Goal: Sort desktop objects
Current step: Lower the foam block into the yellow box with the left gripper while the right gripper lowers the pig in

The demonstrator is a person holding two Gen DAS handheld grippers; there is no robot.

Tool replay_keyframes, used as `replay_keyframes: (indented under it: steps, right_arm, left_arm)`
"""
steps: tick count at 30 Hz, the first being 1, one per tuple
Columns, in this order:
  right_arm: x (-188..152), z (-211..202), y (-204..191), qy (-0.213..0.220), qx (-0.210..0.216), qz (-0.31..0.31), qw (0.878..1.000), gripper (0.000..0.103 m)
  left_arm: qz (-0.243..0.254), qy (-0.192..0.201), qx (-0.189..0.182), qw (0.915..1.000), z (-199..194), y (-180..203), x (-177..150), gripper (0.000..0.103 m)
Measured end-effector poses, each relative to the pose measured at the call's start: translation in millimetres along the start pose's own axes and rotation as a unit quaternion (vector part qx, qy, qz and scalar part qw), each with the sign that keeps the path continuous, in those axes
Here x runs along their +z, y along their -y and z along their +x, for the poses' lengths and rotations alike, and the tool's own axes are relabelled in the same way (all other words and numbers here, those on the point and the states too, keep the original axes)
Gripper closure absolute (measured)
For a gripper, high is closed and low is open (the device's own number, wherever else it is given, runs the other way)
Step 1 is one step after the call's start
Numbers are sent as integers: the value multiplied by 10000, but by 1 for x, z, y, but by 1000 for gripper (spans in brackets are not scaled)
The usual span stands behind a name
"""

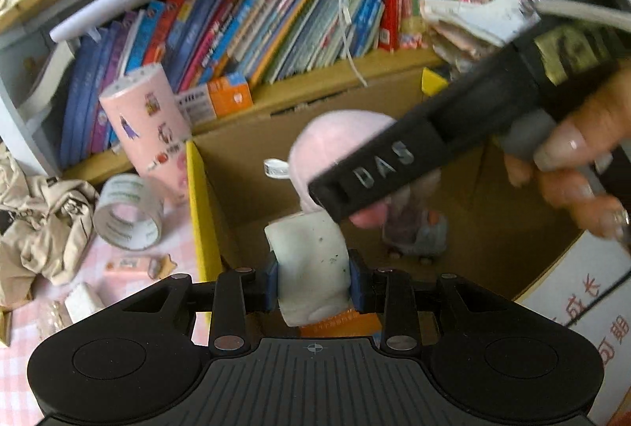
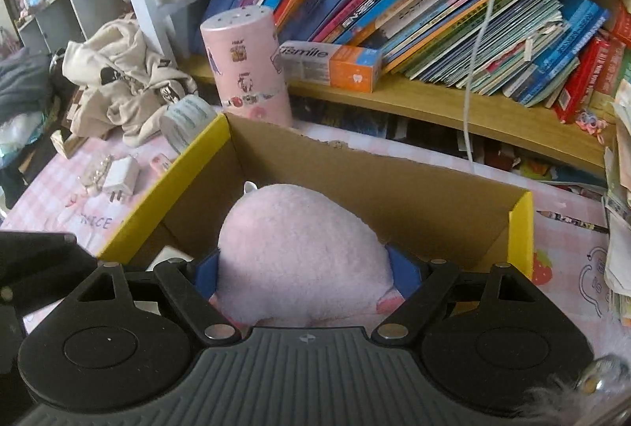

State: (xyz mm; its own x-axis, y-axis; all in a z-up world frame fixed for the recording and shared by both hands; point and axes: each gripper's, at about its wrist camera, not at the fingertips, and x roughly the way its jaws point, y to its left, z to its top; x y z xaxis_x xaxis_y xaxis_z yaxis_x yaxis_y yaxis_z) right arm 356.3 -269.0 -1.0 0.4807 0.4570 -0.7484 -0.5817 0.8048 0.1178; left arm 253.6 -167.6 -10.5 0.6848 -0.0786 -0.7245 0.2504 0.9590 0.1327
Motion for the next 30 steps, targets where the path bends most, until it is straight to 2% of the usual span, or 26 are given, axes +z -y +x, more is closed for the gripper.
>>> replay_keyframes:
  steps: [9,11,12,14,20,26,30]
  right_arm:
    - [3,16,-2,-174,12,-17,9998,20]
    - [5,18,-1,-183,19,-2,9998,19]
    - [6,18,0,-182,25,11,9998,19]
    - [7,21,1,-180,34,55,9998,18]
    - [11,24,5,-130,-59,177,9997,17]
    - [15,10,8,160,-159,295,9993,13]
    - [13,-3,4,303,-150,232,9992,11]
  left_arm:
    - [-107,-19,85,9999,-2,1,-2,60]
    - [-94,71,147,9998,-7,3,-2,46]
    - [-95,127,154,9998,-10,3,-2,43]
    - [-67,228,144,9996,-15,5,-2,27]
    - [20,366,255,9990,-27,12,-8,14]
    - [-71,508,323,9982,-40,12,-12,7]
    - [-185,606,423,9971,-51,12,-15,7]
